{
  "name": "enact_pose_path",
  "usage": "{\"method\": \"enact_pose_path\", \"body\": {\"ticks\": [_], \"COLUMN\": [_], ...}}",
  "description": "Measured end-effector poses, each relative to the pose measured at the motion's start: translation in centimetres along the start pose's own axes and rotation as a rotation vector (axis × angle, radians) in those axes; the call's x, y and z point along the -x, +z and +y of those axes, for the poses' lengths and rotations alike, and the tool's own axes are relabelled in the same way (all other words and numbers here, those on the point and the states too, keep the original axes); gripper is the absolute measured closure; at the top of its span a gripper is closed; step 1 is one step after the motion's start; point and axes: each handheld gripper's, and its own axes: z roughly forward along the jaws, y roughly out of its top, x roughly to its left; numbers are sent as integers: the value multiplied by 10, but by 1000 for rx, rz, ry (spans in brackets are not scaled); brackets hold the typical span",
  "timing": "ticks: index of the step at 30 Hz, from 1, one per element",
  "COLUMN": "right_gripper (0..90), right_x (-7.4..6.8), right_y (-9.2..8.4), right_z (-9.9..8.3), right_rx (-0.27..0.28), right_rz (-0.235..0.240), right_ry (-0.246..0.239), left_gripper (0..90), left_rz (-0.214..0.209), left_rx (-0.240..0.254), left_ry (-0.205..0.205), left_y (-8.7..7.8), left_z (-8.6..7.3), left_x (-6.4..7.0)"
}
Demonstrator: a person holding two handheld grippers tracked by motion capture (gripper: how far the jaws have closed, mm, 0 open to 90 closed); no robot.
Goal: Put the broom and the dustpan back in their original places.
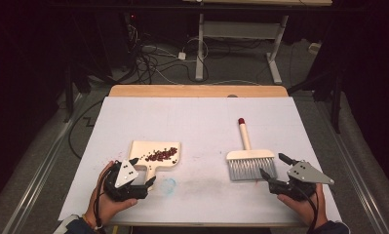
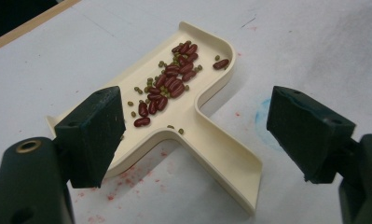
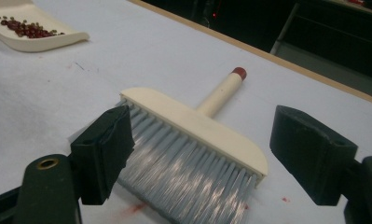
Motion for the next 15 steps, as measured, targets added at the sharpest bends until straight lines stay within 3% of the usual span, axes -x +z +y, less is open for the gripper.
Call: {"method": "enact_pose_path", "body": {"ticks": [6,10,15], "right_gripper": [217,222,225], "right_x": [-2,-6,-5], "right_y": [0,1,1], "right_z": [1,1,1], "right_rx": [7,-13,-9], "right_rz": [-11,-37,-34], "right_ry": [-6,-53,-43], "left_gripper": [176,176,176], "left_rz": [-6,3,4], "left_rx": [-10,-7,-15], "left_ry": [-5,0,8], "left_y": [1,1,2], "left_z": [0,0,0], "left_x": [1,0,1]}}
